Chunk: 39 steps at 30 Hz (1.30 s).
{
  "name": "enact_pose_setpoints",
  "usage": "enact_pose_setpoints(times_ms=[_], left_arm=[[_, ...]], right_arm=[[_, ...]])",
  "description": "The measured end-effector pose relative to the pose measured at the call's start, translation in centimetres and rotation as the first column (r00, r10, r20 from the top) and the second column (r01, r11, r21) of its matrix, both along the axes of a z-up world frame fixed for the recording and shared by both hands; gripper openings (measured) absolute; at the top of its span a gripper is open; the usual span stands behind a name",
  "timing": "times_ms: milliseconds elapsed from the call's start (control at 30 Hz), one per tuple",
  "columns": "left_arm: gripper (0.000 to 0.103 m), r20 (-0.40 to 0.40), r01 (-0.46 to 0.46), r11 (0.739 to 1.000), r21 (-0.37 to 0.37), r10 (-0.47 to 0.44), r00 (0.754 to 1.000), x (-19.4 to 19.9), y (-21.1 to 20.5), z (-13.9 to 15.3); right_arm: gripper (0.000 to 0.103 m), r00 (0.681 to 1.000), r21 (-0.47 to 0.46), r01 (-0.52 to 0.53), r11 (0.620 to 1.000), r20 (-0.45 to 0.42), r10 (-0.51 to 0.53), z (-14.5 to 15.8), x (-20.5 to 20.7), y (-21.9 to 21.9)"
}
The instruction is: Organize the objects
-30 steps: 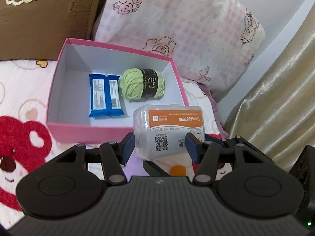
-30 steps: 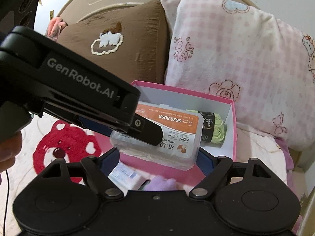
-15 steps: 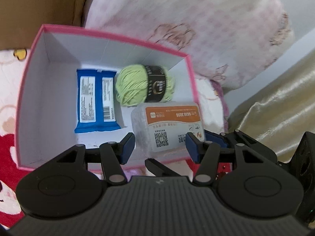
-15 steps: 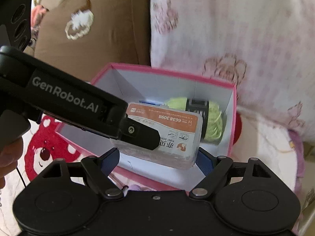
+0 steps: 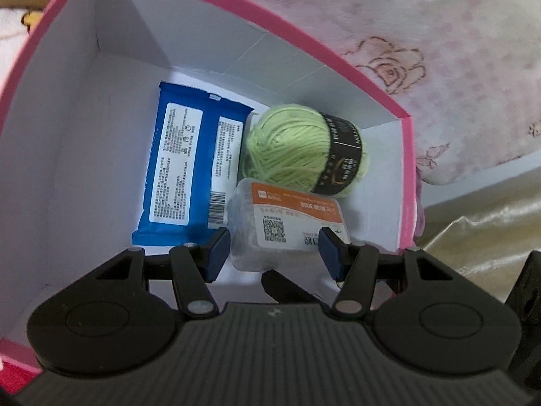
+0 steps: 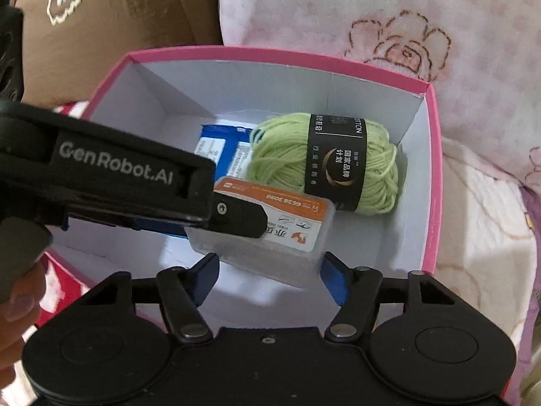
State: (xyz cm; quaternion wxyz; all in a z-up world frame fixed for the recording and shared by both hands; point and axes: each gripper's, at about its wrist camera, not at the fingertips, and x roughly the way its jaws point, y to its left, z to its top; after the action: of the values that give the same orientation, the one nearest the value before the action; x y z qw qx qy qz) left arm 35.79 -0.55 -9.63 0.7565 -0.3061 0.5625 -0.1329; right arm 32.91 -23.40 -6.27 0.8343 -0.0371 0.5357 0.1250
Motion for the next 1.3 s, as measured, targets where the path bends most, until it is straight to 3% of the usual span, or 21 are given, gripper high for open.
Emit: enact_pose_setpoints(times_ms=[400,700,867,1067,1200,1300], left_arm=[[0.055,-0.03,-0.046,0.999,-0.027,0.046,0.999,0.2,-1.2,-1.9],[0.048,-0.038,-0.126,0.991,-0.04,0.124,0.992,-0.4,-1.3,-2.5],[0.043,-0.025,-0.126,0.992,-0.013,0.125,0.992,-0.6,-1.3,-2.1],[0.041,-0.017,-0.145,0.989,-0.016,0.145,0.989,-0.8,-1.2,-1.7],[0.038,-0.014,-0.146,0.989,-0.004,0.146,0.989,-1.3,-1.7,-1.4],[0.035,-0.003,-0.142,0.99,0.005,0.142,0.99,-1.7,-1.9,-1.1]], right_arm=[[0.06,0.998,-0.2,-0.06,0.978,-0.008,0.06,-1.6,-0.3,1.7],[0.06,0.997,-0.251,-0.079,0.965,-0.013,0.078,-2.3,-0.5,2.1],[0.058,0.995,-0.2,-0.096,0.975,-0.029,0.092,-2.9,0.1,1.3],[0.057,0.991,-0.129,-0.126,0.984,-0.049,0.121,-1.2,-0.8,0.4],[0.038,0.993,-0.125,-0.119,0.985,-0.02,0.118,-1.1,-1.6,-0.5],[0.036,0.994,-0.133,-0.106,0.985,0.005,0.108,-1.3,0.6,-0.7]])
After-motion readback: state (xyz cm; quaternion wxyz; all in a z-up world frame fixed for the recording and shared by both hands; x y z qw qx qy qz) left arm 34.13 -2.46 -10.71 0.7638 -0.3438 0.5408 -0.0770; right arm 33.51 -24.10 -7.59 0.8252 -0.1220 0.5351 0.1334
